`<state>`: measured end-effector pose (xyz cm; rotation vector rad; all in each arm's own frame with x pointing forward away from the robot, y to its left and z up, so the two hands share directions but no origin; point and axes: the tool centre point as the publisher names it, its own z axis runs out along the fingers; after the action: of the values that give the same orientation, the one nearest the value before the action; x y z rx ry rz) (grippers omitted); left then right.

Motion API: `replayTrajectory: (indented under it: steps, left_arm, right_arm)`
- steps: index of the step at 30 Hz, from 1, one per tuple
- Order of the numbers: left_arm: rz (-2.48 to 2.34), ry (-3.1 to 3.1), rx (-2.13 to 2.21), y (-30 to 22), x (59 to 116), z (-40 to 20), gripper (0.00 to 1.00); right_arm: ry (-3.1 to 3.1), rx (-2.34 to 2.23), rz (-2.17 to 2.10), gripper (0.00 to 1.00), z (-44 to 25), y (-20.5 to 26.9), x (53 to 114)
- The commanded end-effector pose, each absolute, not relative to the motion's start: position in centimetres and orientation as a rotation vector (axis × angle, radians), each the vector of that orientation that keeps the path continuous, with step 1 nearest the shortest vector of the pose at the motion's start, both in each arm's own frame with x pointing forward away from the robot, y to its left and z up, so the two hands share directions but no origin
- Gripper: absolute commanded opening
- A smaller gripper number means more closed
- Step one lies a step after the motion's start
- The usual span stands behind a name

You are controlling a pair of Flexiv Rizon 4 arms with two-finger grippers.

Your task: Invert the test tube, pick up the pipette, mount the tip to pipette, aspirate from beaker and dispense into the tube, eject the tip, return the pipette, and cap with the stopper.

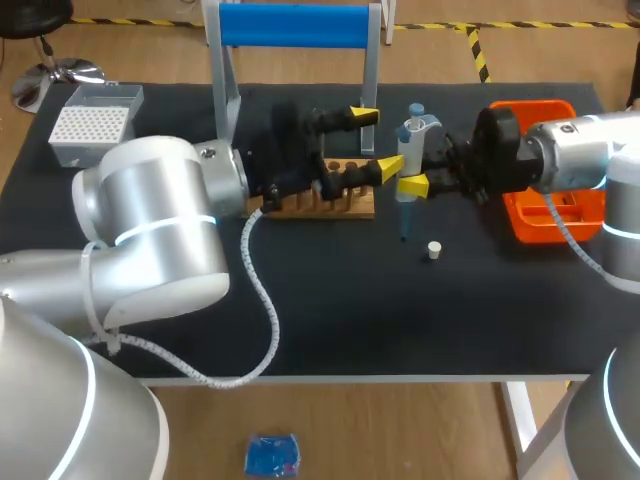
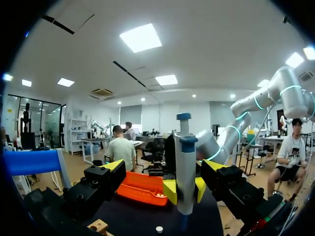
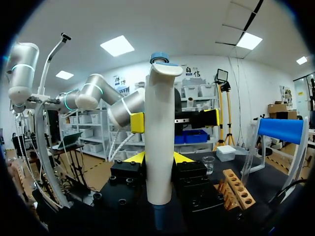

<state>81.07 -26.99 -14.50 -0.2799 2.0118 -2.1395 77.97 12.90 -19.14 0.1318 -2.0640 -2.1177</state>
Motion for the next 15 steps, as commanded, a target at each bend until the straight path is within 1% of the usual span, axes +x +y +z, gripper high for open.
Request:
replayTrajectory:
  steps: [1,15]
  left_arm:
    - [-2.095,2.060,-0.304,-28.42,81.30,-13.92,1.00]
    - [-2.084,2.089,-0.305,-29.26,80.97,-13.89,1.00]
  right_arm:
    - [-2.066,0.131,-2.117,0.00,-19.10,12.89,77.91]
    - [-2.066,0.131,-2.117,0.00,-19.10,12.89,77.91]
